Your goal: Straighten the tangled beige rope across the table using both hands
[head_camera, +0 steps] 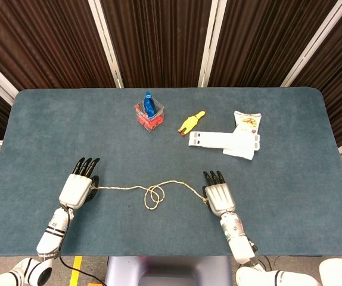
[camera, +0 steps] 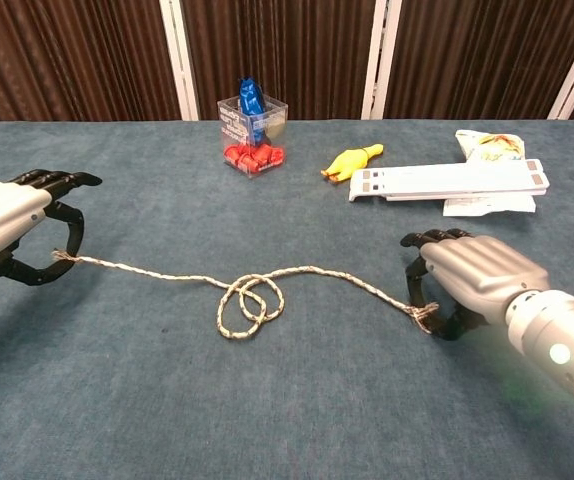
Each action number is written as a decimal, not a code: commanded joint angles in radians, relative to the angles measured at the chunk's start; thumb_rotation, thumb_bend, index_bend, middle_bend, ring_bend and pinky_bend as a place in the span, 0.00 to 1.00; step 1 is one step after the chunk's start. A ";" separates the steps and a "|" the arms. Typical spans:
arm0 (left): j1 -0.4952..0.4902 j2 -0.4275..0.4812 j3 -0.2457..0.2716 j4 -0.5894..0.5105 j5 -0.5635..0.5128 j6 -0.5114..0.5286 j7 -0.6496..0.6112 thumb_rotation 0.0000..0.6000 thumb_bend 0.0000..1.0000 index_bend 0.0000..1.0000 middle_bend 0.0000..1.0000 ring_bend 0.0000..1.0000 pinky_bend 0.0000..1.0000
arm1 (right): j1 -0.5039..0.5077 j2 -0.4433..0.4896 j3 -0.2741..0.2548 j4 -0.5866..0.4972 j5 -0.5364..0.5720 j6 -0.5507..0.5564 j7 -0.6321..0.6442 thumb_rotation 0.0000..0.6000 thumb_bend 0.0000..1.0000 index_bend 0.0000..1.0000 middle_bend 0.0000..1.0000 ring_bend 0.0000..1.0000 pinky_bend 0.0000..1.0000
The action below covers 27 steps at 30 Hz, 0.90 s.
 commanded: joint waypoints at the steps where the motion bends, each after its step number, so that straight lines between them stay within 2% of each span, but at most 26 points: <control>1: 0.002 0.002 -0.001 0.003 0.000 0.003 0.000 1.00 0.43 0.61 0.04 0.00 0.03 | -0.005 0.031 0.004 -0.020 -0.009 0.017 0.022 1.00 0.52 0.81 0.18 0.00 0.00; 9: 0.011 0.021 -0.006 0.010 -0.005 0.018 0.010 1.00 0.43 0.61 0.05 0.00 0.03 | -0.034 0.169 0.030 -0.097 -0.010 0.053 0.102 1.00 0.52 0.81 0.19 0.00 0.00; 14: 0.026 0.033 0.000 0.019 -0.008 0.031 0.017 1.00 0.43 0.61 0.05 0.00 0.03 | -0.066 0.252 0.018 -0.128 -0.049 0.085 0.172 1.00 0.52 0.82 0.19 0.00 0.00; 27: 0.062 0.081 -0.018 0.055 -0.050 0.043 0.012 1.00 0.43 0.61 0.05 0.00 0.03 | -0.111 0.393 0.053 -0.062 0.033 0.064 0.319 1.00 0.52 0.82 0.19 0.00 0.00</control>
